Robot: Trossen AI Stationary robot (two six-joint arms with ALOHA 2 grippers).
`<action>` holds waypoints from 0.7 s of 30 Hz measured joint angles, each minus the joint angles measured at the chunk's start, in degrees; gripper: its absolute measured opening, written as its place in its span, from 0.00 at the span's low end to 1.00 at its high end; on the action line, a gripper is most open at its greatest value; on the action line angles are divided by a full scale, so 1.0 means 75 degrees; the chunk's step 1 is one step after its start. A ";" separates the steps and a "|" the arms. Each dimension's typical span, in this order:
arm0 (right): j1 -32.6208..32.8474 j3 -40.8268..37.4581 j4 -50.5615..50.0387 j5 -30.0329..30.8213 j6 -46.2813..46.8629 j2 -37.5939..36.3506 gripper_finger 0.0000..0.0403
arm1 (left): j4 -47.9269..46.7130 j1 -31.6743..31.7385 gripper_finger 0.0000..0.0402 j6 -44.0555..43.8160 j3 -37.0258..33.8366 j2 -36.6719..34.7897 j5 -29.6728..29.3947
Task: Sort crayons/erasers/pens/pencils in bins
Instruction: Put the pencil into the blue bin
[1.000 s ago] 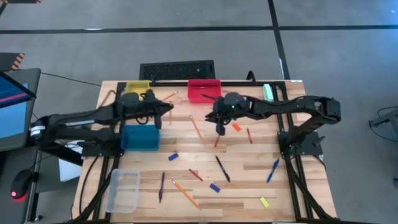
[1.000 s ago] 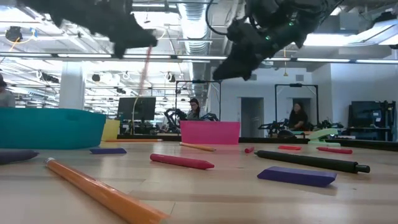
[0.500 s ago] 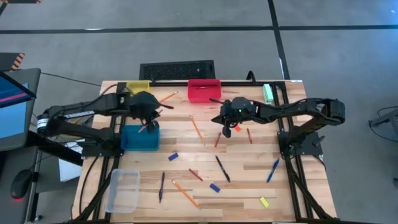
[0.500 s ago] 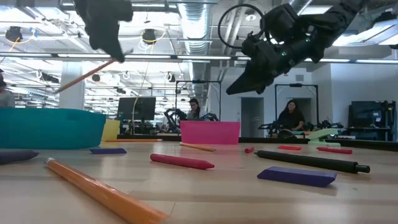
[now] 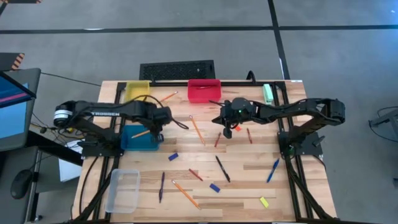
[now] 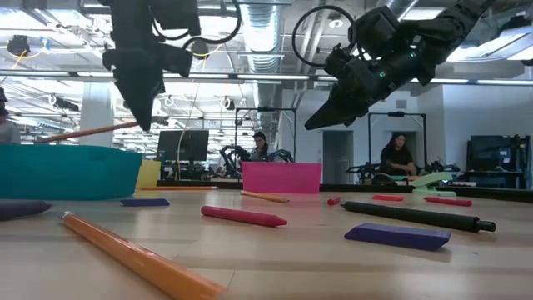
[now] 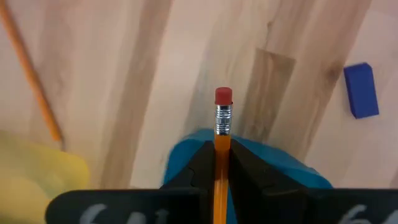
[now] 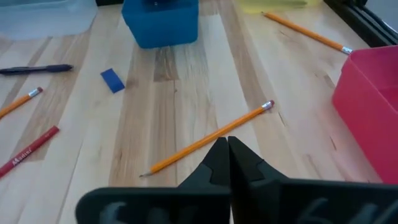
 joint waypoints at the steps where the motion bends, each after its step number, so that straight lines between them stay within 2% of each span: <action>1: 0.0014 0.0000 -0.0006 0.0002 -0.0006 0.0000 0.02 | 0.0046 -0.0052 0.04 -0.0090 -0.0106 -0.0012 -0.0001; 10: 0.0069 -0.0464 0.0385 -0.0006 -0.0049 0.0003 0.01 | 0.0818 -0.0173 0.04 -0.0881 -0.1439 -0.0941 -0.0115; 21: 0.0057 -0.0493 0.0620 -0.0004 -0.0014 0.0003 0.01 | 0.0929 -0.0059 0.04 -0.1314 -0.2165 -0.1690 0.0016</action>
